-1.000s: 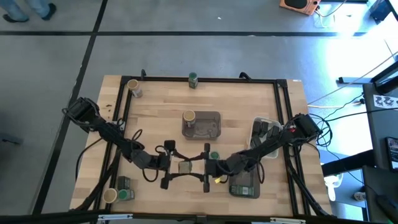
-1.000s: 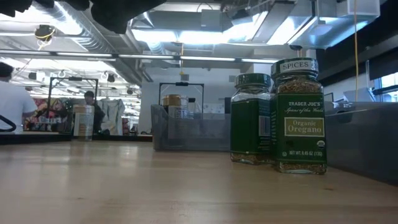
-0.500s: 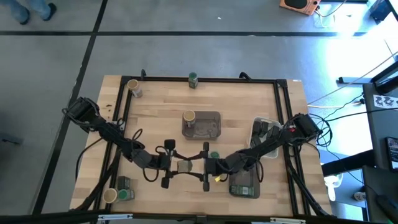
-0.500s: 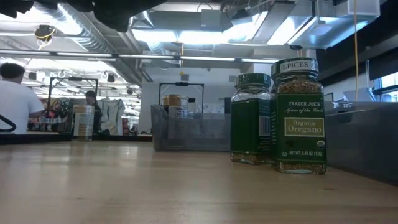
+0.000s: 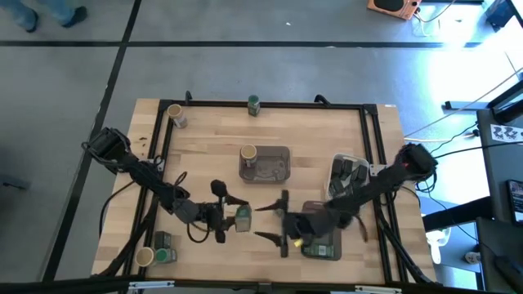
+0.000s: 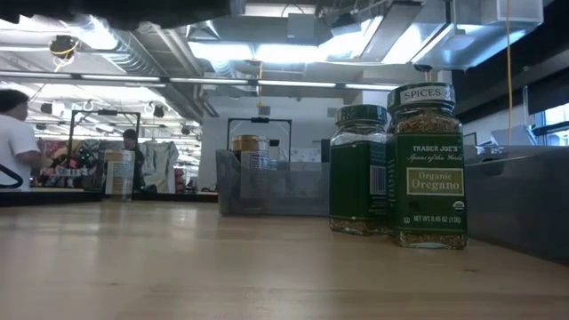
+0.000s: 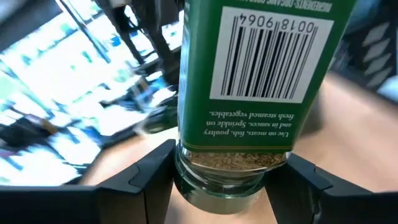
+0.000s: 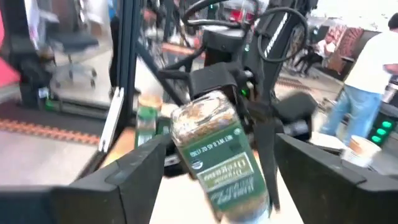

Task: Sort spices by type
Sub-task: Adjust the green seasoning bottles

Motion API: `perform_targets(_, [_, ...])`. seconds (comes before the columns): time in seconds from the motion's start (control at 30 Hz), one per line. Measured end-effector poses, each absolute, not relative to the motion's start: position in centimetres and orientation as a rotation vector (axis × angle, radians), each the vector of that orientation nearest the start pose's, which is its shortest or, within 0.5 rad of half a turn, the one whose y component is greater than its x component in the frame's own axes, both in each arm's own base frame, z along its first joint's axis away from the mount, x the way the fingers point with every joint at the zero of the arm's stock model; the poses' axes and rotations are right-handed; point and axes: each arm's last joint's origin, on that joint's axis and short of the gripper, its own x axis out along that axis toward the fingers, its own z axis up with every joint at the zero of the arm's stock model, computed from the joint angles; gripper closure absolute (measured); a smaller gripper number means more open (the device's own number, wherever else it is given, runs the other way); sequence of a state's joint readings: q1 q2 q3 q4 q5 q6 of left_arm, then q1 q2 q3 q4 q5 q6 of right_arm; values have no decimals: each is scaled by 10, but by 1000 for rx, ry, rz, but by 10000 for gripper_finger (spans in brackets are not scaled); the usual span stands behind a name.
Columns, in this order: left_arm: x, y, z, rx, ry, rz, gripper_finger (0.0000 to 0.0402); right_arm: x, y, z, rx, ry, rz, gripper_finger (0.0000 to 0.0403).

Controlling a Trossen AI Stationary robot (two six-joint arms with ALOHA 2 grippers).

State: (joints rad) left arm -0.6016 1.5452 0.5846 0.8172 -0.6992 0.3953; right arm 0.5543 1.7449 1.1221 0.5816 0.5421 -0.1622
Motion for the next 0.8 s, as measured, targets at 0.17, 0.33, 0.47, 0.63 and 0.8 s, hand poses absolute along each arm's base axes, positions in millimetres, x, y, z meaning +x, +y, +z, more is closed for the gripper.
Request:
perform_targets(0.17, [248, -145, 181, 799, 261, 225, 194, 309, 213, 280, -225, 111, 2, 103])
perform_targets(0.33, [251, -123, 174, 1226, 512, 429, 192, 293, 229, 274, -267, 164, -2, 103])
perform_targets(0.47, [255, -101, 169, 1539, 746, 469, 193, 291, 229, 267, -250, 218, -6, 103])
perform_targets(0.63, [256, -83, 155, 1751, 949, 365, 191, 290, 228, 262, -242, 266, -14, 102])
perform_targets(0.8, [250, -90, 145, 1808, 975, 301, 191, 291, 226, 261, -214, 271, -25, 102])
